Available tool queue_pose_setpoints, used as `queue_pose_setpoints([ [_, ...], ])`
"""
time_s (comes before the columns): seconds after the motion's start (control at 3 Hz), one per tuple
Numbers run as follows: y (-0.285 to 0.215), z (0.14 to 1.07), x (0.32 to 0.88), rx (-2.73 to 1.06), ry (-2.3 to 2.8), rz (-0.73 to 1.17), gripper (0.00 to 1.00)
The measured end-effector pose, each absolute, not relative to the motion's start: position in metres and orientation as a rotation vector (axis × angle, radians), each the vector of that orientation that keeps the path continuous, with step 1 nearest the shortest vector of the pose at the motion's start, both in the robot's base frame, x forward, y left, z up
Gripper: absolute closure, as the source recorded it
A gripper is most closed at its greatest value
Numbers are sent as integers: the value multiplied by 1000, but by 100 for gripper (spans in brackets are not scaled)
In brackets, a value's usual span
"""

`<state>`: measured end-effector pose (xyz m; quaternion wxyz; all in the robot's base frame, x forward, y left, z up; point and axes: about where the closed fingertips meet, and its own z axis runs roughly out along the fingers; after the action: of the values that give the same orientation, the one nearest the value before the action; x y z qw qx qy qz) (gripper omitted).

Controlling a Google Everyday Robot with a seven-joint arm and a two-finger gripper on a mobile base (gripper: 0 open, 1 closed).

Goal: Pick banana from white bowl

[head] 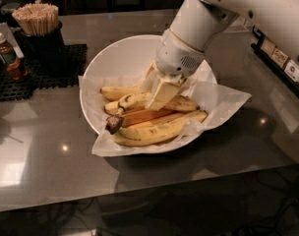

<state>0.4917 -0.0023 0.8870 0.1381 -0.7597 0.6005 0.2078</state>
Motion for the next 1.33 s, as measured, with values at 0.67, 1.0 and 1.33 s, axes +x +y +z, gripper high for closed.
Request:
queue_pose_setpoints([
  [0.67,-55,959,452,-1966,1502,542,100],
  [1.0,-70,997,418,-1921,1358,476,100],
  [1.33,-71,1033,380,-1953,1186,364,100],
])
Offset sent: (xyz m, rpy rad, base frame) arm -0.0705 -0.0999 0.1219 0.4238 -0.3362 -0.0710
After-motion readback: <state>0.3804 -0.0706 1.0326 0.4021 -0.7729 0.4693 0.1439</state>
